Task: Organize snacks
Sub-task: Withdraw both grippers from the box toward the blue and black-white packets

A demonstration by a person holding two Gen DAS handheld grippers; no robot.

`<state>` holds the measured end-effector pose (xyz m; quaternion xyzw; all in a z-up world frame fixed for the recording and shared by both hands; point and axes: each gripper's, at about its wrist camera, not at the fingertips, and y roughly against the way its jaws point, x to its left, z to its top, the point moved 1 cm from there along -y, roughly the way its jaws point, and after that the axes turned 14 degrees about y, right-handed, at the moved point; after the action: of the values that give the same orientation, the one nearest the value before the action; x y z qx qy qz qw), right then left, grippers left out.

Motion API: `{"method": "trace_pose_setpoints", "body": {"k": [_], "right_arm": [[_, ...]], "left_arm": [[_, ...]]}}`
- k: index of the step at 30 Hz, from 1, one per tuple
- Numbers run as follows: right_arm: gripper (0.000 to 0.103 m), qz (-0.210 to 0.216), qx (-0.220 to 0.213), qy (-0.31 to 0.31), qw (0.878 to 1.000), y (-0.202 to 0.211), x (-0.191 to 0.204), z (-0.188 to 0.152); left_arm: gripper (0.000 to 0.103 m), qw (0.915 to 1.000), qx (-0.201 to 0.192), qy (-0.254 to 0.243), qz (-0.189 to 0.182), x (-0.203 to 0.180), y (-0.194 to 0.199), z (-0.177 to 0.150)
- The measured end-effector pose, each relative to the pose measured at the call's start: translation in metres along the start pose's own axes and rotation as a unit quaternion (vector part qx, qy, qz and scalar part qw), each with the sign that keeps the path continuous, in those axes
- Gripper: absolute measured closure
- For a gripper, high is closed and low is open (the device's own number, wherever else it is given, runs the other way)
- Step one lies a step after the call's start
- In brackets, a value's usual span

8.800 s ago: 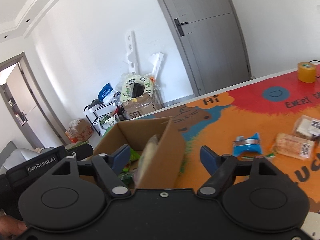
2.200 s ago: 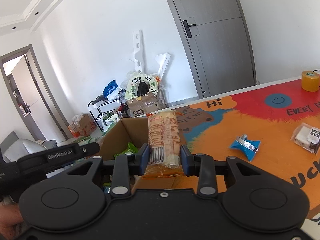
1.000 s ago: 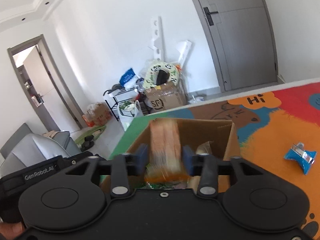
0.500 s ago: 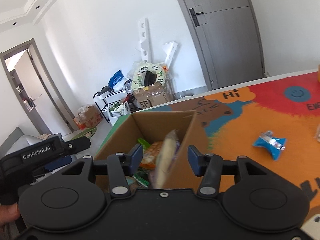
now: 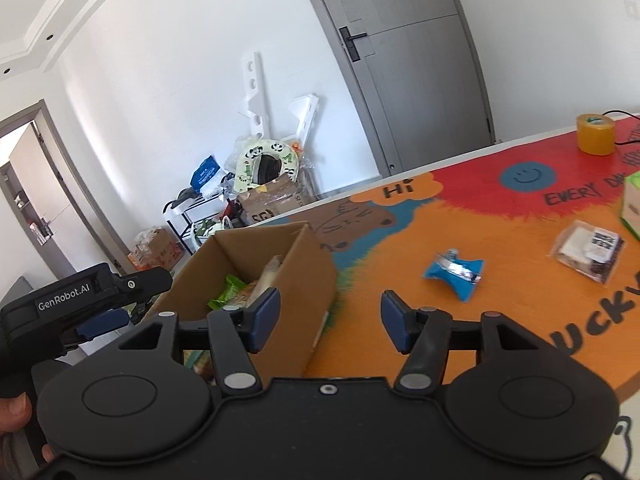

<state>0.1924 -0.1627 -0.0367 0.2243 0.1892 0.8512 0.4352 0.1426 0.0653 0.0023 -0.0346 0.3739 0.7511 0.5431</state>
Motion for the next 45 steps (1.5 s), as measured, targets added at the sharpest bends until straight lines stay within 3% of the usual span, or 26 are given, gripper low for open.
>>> {"method": "trace_pose_setpoints", "body": {"k": [10,15,32,45], "right_arm": [[0.037,-0.025,0.002,-0.020,0.999,0.023,-0.033,-0.011],[0.024,-0.051,-0.004,-0.029,0.998,0.040,-0.053,-0.017],[0.023,-0.095,-0.021,-0.064,0.993,0.074,-0.127,-0.030],[0.025,-0.116,-0.037,-0.081,0.989,0.064,-0.177,-0.022]], "left_arm": [[0.007,0.9992,0.026,-0.021,-0.021,-0.033,0.000,-0.023],[0.005,0.9980,0.044,-0.027,-0.037,-0.053,-0.005,-0.033],[0.005,0.9937,0.051,-0.057,-0.082,-0.125,-0.024,-0.069],[0.007,0.9951,0.068,-0.041,-0.059,-0.145,-0.068,-0.075]]}}
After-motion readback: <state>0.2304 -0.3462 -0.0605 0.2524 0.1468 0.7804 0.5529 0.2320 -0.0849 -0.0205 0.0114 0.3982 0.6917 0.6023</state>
